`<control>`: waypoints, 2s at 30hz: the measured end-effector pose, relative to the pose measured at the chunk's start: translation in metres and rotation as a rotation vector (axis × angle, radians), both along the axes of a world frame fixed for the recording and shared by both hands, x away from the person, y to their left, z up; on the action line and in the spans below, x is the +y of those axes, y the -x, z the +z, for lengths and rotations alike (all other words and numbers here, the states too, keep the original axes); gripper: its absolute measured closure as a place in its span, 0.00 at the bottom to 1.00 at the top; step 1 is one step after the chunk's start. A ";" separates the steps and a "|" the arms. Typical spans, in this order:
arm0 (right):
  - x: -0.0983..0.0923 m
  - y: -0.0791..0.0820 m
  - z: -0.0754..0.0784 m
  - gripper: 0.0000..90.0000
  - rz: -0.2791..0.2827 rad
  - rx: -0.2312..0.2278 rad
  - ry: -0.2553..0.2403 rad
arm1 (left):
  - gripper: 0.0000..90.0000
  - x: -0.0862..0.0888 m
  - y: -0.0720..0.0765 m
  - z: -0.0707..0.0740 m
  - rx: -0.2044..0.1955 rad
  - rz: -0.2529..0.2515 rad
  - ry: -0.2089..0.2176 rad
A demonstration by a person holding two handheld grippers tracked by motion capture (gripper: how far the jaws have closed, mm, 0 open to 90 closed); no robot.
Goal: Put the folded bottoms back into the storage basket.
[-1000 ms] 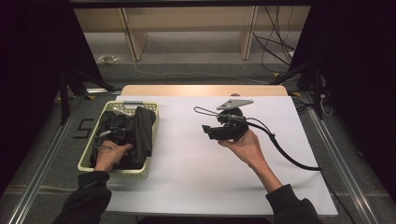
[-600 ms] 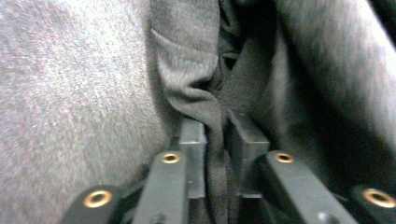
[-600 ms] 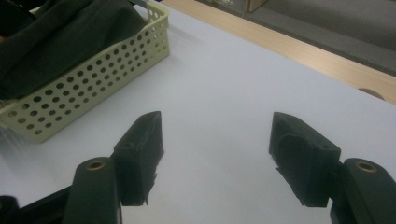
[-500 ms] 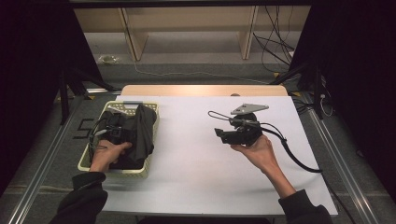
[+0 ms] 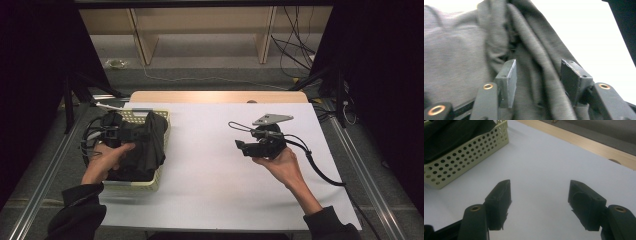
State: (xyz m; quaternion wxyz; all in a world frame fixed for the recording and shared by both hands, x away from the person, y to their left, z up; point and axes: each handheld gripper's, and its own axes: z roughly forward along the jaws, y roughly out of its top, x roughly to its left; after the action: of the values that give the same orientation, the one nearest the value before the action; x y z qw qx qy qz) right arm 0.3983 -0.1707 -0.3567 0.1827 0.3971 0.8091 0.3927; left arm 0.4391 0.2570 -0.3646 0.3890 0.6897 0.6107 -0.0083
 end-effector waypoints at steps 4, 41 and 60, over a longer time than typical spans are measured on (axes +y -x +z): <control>-0.002 0.000 -0.002 0.40 -0.002 0.005 0.003 | 0.45 -0.013 0.001 0.000 -0.005 -0.021 -0.026; -0.013 0.002 -0.008 0.41 -0.018 0.015 0.019 | 0.92 -0.036 -0.028 -0.075 0.105 -0.062 -0.290; -0.019 0.003 -0.006 0.41 -0.032 0.008 0.007 | 0.61 -0.032 -0.001 -0.027 -0.004 -0.060 -0.201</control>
State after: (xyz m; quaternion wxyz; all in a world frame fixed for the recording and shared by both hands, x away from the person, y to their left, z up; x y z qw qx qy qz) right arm 0.3948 -0.1900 -0.3630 0.1872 0.4107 0.8049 0.3852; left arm 0.4400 0.2251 -0.3913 0.3187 0.7433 0.5866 0.0426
